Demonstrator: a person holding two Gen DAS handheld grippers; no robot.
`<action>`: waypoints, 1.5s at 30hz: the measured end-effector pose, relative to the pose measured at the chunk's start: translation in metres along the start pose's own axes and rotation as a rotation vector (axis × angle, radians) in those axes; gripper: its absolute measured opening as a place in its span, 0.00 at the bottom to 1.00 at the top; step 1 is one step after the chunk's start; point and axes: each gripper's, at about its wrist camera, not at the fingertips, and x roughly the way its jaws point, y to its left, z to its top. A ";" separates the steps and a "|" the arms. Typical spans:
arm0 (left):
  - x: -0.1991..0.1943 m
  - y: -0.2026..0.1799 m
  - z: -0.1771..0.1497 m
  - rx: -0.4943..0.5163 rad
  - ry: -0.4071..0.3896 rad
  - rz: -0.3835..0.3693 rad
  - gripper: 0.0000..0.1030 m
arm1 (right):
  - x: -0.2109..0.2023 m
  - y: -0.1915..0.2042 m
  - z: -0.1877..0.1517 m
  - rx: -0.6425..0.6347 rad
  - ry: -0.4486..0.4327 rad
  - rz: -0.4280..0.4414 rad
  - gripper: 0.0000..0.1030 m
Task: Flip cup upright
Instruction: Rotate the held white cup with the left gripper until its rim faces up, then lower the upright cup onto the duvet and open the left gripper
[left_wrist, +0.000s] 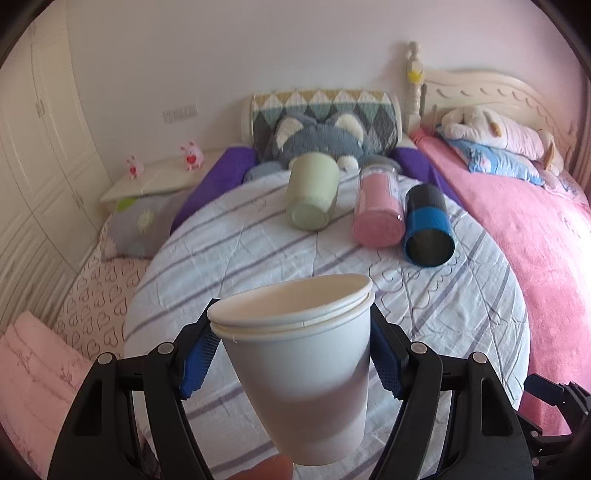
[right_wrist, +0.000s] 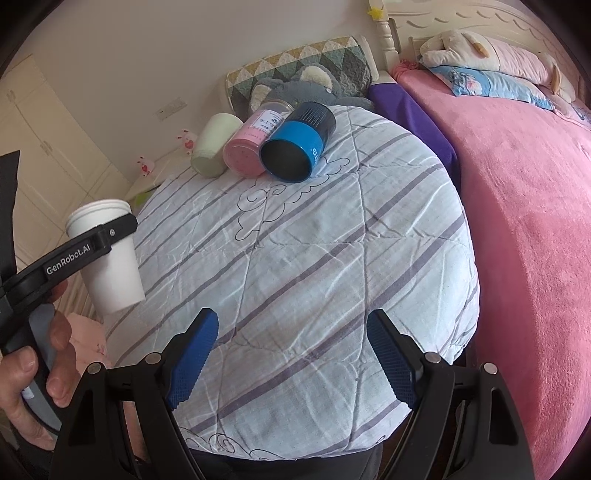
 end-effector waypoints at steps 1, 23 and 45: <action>-0.003 -0.001 -0.003 0.006 -0.029 0.004 0.72 | 0.000 0.001 0.000 0.001 0.000 -0.001 0.81; 0.012 0.008 -0.070 0.045 -0.135 -0.073 0.73 | 0.001 0.034 -0.014 -0.023 0.021 -0.029 0.81; -0.024 0.013 -0.075 0.083 -0.150 -0.151 1.00 | -0.022 0.053 -0.027 -0.035 -0.026 -0.033 0.81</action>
